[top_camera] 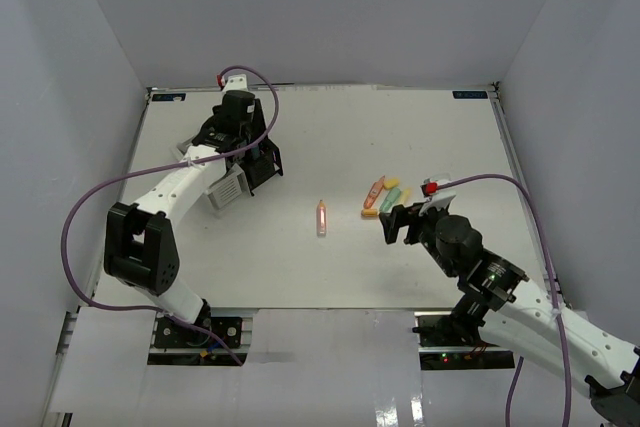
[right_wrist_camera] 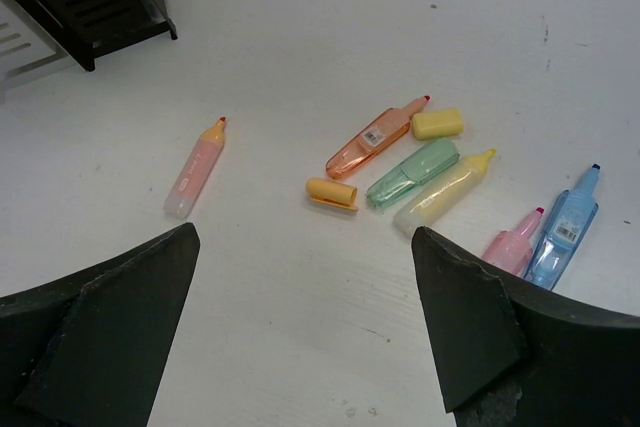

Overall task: Sort the stationery into containers
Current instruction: Place the pen in the storage box, then pick up the pen from the center of the board.

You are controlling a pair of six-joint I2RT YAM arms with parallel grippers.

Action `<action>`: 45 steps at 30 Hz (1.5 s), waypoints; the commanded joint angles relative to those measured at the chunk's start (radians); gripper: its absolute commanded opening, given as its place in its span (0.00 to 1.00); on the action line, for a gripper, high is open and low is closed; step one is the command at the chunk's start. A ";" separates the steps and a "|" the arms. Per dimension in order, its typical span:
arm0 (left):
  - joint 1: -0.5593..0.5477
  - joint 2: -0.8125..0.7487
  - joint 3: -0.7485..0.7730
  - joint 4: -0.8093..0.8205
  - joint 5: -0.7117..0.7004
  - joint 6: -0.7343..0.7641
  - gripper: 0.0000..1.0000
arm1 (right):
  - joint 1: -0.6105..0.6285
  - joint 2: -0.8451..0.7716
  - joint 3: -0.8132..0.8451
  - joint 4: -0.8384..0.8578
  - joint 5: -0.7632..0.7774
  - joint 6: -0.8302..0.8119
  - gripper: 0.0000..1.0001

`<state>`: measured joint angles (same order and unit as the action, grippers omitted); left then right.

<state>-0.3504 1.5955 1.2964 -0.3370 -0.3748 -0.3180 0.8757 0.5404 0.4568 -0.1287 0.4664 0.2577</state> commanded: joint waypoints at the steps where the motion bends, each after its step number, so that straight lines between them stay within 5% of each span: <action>1: -0.001 -0.020 0.009 -0.014 0.020 -0.001 0.76 | 0.002 -0.022 -0.007 0.017 0.028 0.018 0.93; 4: -0.001 -0.055 0.018 -0.036 0.046 -0.004 0.90 | 0.003 -0.033 -0.010 0.003 0.058 0.053 0.90; 10: -0.016 -0.135 0.027 -0.115 0.174 -0.047 0.98 | 0.002 -0.036 -0.027 -0.026 0.147 0.113 0.90; 21: -0.312 -0.129 0.023 -0.332 0.195 -0.292 0.98 | 0.002 0.021 -0.030 -0.071 0.192 0.178 0.90; 45: -0.441 0.284 0.023 -0.323 0.217 -0.454 0.87 | 0.000 0.012 -0.064 -0.095 0.129 0.161 0.90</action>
<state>-0.7853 1.8744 1.2762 -0.6559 -0.1616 -0.7605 0.8757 0.5514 0.4088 -0.2398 0.5915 0.4191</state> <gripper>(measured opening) 0.876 0.903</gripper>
